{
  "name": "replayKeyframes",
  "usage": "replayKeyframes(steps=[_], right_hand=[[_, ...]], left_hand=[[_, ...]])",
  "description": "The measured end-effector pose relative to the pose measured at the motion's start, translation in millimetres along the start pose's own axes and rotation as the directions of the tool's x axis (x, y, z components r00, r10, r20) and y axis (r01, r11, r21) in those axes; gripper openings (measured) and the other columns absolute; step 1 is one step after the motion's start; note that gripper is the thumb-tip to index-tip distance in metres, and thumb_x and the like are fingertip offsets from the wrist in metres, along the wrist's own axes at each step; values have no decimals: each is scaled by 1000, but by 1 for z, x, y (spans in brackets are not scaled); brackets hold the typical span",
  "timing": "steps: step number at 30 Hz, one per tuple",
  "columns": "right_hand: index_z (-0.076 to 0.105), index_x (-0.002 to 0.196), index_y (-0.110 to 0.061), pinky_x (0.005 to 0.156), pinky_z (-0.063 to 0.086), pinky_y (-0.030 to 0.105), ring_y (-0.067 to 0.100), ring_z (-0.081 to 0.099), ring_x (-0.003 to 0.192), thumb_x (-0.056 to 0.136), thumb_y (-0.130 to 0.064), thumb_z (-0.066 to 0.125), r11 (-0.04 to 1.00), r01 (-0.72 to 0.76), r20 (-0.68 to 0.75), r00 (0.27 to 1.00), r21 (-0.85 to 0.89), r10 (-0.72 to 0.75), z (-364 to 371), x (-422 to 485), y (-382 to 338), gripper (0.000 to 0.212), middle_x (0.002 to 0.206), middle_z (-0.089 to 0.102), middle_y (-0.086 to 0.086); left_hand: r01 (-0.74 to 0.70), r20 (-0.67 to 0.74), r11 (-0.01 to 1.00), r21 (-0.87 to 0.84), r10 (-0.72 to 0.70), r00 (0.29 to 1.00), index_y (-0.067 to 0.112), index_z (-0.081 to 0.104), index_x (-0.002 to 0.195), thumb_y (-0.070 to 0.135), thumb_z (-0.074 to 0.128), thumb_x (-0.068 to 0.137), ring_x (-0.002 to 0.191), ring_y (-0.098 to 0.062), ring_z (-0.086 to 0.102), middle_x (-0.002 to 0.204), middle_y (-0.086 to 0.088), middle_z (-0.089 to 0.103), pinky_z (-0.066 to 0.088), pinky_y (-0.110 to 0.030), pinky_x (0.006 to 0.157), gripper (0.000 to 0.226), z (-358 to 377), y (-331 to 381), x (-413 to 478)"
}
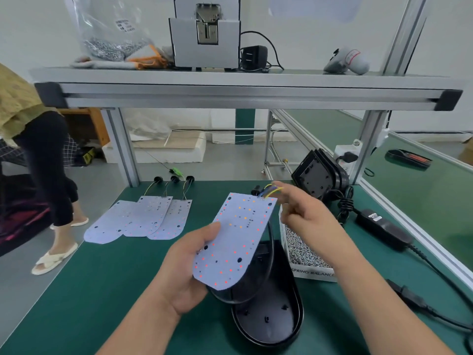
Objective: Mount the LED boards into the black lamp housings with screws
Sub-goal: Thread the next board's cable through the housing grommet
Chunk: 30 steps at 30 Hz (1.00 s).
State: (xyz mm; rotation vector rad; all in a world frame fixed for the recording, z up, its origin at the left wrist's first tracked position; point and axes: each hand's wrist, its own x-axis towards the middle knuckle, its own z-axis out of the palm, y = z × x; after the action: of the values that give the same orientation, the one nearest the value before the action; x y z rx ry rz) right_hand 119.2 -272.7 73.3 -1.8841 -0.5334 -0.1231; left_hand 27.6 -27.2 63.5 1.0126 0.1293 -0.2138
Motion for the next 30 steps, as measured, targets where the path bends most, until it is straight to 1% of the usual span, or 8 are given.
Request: replayKeyframes(steps=[3,7,11,14,17,22,26,30], right_hand=[[54,150,-38,72,47,25,7,50,70,92,6,63,990,-8,82,996,-138,19,-2,-2,-3,74,120,72,-22],[69,136,-34,73,48,29,10,51,71,96,-8,72,931,63,-34,996,-359,-80,1,-1,-12,48,94,66,-12],[79,98,-30,57,41,18,3,54,61,101,-19,66,934,-35,-84,996,-356,5,0,2,-14,17,73,67,-12],[70,69,-27,43,30,22,11,38,45,100,-16,66,969,-246,-44,968,-6,245,11,-2,-9,33,53,50,-7],[66,76,-18,43,39,27,24,52,51,102,-15,63,935,-317,8,947,161,320,22,-6,-5,26,68,70,7],[60,98,-5,54,58,34,28,74,64,103,0,55,931,-348,127,934,106,335,37,-8,3,8,89,78,16],[61,91,-21,60,59,35,16,75,74,94,-3,63,951,-181,192,954,-251,232,33,-10,10,19,89,78,-2],[53,88,-24,72,53,35,11,60,73,92,-30,79,894,-31,162,980,-446,115,31,-11,16,27,80,66,-8]], left_hand=[[0,8,990,-140,2,1000,11,83,82,28,67,86,47,-19,62,70,-4,67,47,-23,38,24,1,3,0],[-1,58,966,-259,16,998,7,75,91,24,67,88,42,-14,48,66,-2,52,38,-21,32,20,-2,2,4],[-76,-45,989,-125,71,996,12,86,90,30,70,85,61,-23,72,83,-6,76,57,-29,49,25,4,-3,6],[-216,-137,966,141,235,962,24,86,104,37,67,92,97,-25,80,112,-5,82,62,-36,75,26,4,-14,9],[-290,-173,921,260,340,924,30,83,109,45,58,95,104,-21,78,116,-2,81,58,-38,83,32,10,-23,6],[-172,-313,985,21,170,934,28,86,102,38,55,108,100,-18,80,115,0,82,55,-42,86,33,16,-29,6],[-127,-285,987,-95,95,954,16,79,124,38,54,108,112,-30,77,126,-10,78,58,-44,90,37,15,-28,9],[-119,-293,982,-147,71,953,16,82,116,36,58,105,104,-29,79,123,-8,79,66,-41,76,34,10,-28,11]])
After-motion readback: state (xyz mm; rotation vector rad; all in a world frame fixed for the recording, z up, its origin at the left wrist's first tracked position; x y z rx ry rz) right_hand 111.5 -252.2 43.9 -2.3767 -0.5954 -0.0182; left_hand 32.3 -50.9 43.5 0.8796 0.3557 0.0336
